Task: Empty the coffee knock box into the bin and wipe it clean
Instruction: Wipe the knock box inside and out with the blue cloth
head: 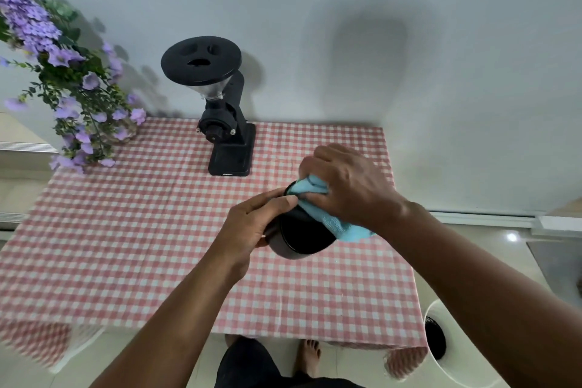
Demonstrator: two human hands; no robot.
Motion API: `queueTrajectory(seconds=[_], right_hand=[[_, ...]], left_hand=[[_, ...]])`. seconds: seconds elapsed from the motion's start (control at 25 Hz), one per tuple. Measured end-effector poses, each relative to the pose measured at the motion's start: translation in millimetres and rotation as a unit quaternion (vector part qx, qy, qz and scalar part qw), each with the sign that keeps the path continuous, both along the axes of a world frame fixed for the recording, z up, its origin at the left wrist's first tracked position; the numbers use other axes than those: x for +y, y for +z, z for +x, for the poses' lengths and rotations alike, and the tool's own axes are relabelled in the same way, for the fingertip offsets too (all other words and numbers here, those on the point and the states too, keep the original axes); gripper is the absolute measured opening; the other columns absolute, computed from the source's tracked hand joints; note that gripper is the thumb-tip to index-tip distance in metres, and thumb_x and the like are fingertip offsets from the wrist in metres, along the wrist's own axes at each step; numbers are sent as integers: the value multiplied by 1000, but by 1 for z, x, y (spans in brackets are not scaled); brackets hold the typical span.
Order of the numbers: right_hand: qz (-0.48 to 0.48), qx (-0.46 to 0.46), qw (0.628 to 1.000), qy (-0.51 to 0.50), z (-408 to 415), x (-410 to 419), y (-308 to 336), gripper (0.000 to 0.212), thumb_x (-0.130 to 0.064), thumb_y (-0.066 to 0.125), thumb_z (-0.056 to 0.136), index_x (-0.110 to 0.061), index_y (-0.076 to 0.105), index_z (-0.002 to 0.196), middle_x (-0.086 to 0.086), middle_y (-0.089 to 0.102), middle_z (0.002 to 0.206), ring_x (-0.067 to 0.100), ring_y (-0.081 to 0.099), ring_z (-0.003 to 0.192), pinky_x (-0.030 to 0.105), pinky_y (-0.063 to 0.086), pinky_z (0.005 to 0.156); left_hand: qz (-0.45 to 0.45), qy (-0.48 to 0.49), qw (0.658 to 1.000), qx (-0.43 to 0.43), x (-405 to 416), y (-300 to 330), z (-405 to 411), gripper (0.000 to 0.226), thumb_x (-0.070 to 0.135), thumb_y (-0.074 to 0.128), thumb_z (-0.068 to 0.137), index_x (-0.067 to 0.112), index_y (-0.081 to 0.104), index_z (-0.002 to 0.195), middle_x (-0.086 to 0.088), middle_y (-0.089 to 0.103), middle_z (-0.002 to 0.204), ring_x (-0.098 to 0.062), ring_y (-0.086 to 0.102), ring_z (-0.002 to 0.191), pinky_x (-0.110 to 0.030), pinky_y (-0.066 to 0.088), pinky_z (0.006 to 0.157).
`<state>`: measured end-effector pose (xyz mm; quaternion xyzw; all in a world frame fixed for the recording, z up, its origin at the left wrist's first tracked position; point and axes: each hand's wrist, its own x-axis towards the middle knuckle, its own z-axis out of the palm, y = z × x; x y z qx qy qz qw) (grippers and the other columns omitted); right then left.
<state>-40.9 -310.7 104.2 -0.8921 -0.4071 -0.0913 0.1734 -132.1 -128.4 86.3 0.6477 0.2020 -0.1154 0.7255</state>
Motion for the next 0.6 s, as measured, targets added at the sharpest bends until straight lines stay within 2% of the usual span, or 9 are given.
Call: queueTrajectory(seconds=[0.12, 0.24, 0.32, 0.44, 0.48, 0.6], right_hand=[[14, 131, 975, -176, 1, -5, -1, 26, -39, 75, 84, -17, 66, 95, 0, 71, 87, 24, 66, 81, 35, 48, 67], [-2, 240, 940, -242, -1, -14, -7, 26, -41, 75, 80, -17, 67, 85, -1, 71, 80, 22, 66, 79, 35, 52, 67], [4, 204, 952, -228, -4, -9, -8, 26, -40, 75, 80, -17, 66, 86, -2, 71, 79, 23, 65, 77, 35, 48, 65], [39, 87, 989, -109, -5, 5, -16, 21, -33, 76, 85, -15, 67, 92, 1, 71, 83, 27, 64, 77, 32, 39, 66], [40, 81, 990, -105, -4, 7, -16, 22, -33, 76, 85, -15, 67, 94, 1, 71, 85, 26, 64, 77, 32, 38, 67], [100, 156, 954, -236, 2, -12, -16, 23, -35, 79, 81, -20, 68, 93, -4, 72, 82, 19, 62, 73, 30, 40, 67]], left_hand=[[-9, 56, 998, -16, 4, -6, 5, 29, 27, 79, 89, 29, 79, 118, 12, 85, 101, 4, 78, 81, -19, 55, 72], [-2, 78, 997, -14, 1, -14, 3, 32, 27, 81, 88, 29, 79, 120, 9, 83, 105, 1, 78, 84, -11, 57, 64], [-7, 74, 997, -3, -3, -18, 2, 27, 26, 79, 89, 27, 80, 116, 8, 84, 101, 3, 78, 82, -10, 57, 61], [-15, 68, 998, 9, -5, -17, 6, 24, 23, 80, 89, 26, 81, 113, 7, 85, 101, 5, 77, 79, -8, 56, 58], [-14, 72, 997, 8, -4, -15, 8, 26, 23, 80, 89, 26, 81, 114, 6, 84, 104, 4, 78, 80, -9, 56, 58], [-17, 113, 993, 0, -1, -13, 15, 29, 29, 82, 86, 27, 81, 115, 6, 85, 103, -3, 80, 85, -16, 57, 68]])
